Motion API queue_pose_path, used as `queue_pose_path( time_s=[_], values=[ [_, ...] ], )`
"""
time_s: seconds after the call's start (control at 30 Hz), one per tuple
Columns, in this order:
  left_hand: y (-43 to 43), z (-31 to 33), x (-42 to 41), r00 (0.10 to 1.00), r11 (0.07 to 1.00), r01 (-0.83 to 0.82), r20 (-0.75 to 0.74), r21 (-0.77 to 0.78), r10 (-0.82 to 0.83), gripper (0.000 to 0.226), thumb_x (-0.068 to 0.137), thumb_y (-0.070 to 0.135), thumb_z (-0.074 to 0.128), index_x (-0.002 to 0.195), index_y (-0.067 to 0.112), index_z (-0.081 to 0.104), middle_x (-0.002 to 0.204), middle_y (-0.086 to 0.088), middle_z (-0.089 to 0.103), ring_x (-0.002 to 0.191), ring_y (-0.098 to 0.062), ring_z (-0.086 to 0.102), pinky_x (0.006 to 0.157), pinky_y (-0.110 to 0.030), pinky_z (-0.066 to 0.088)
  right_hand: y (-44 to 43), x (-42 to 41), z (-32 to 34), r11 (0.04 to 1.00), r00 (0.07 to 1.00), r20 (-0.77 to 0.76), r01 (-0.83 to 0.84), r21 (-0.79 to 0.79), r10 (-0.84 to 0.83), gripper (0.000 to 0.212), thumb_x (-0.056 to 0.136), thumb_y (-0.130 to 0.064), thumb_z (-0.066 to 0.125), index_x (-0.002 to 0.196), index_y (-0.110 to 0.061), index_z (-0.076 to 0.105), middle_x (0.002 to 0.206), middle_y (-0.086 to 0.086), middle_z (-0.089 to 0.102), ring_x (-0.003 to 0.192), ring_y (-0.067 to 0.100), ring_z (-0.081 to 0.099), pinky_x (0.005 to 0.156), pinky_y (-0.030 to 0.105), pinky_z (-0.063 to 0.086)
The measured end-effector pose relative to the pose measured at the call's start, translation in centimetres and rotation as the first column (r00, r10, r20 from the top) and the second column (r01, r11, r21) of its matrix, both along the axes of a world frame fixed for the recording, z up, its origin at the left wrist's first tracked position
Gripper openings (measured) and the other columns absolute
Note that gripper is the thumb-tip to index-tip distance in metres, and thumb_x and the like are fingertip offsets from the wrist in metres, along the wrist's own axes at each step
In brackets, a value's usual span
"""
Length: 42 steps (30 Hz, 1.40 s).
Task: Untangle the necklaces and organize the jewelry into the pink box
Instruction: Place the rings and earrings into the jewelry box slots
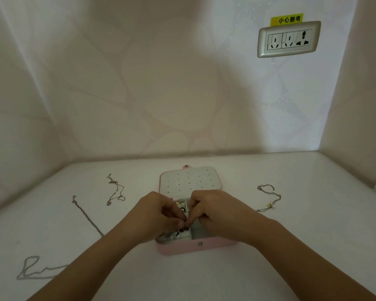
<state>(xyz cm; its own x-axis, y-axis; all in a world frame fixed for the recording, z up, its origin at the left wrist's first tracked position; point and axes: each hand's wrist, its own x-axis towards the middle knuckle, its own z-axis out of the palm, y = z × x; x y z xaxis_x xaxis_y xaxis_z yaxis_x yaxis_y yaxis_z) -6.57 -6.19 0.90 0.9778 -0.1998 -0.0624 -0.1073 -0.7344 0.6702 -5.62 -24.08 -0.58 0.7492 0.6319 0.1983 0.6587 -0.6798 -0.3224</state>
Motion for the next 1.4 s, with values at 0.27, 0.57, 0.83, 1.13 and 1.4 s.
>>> queue_pose_path(
  time_s=[0.27,0.57,0.83,1.13,1.4],
  values=[
    [0.8,1.6,0.4,0.989,0.964,-0.093,-0.134,-0.248,0.061,0.007,0.079,0.005,0.073,0.083,0.011,0.075,0.057,0.005,0.067,0.039,0.004,0.047,0.040,-0.010,0.032,0.3,0.1,0.4,0.998,0.996,-0.078,0.046,-0.034,-0.048,0.041,0.088,0.001,0.046,0.105,-0.024,0.075,0.108,-0.003,0.062,0.098,0.016,0.056,0.085,0.034,0.046],
    [1.0,1.0,0.6,0.985,0.966,-0.069,-0.170,-0.250,0.026,0.006,0.080,0.005,0.073,0.083,0.009,0.073,0.060,0.005,0.069,0.042,0.004,0.050,0.040,-0.008,0.032,0.0,0.3,0.2,0.988,0.989,-0.094,0.126,0.084,-0.118,0.042,0.086,0.007,0.041,0.095,-0.014,0.076,0.098,0.002,0.069,0.090,0.015,0.060,0.080,0.024,0.045],
    [0.9,0.8,0.5,0.990,0.969,-0.065,-0.136,-0.239,0.033,0.011,0.080,0.004,0.072,0.091,0.003,0.073,0.061,0.003,0.067,0.042,0.005,0.053,0.040,-0.006,0.034,0.1,0.0,0.1,0.999,0.997,-0.072,-0.011,0.034,0.014,0.049,0.075,-0.020,0.034,0.098,-0.031,0.076,0.106,-0.011,0.063,0.094,0.006,0.055,0.080,0.025,0.043],
    [0.8,-0.1,0.6,0.990,0.980,-0.053,-0.137,-0.190,0.027,0.007,0.076,0.010,0.077,0.080,0.015,0.075,0.067,0.003,0.072,0.064,-0.004,0.066,0.062,-0.015,0.049,0.1,0.2,-0.1,0.999,0.997,-0.080,-0.011,0.032,0.014,0.051,0.071,-0.019,0.033,0.095,-0.029,0.077,0.105,-0.009,0.063,0.093,0.007,0.055,0.080,0.023,0.043],
    [0.3,-0.3,0.2,0.997,0.993,-0.033,-0.068,-0.116,0.025,0.008,0.076,0.013,0.077,0.077,0.021,0.074,0.077,-0.001,0.074,0.073,-0.007,0.068,0.075,-0.021,0.054,-0.1,0.4,-0.2,0.997,0.997,-0.075,-0.017,0.079,0.023,0.048,0.081,0.007,0.045,0.093,-0.025,0.078,0.105,-0.010,0.063,0.088,-0.002,0.049,0.077,0.010,0.037]
  ],
)
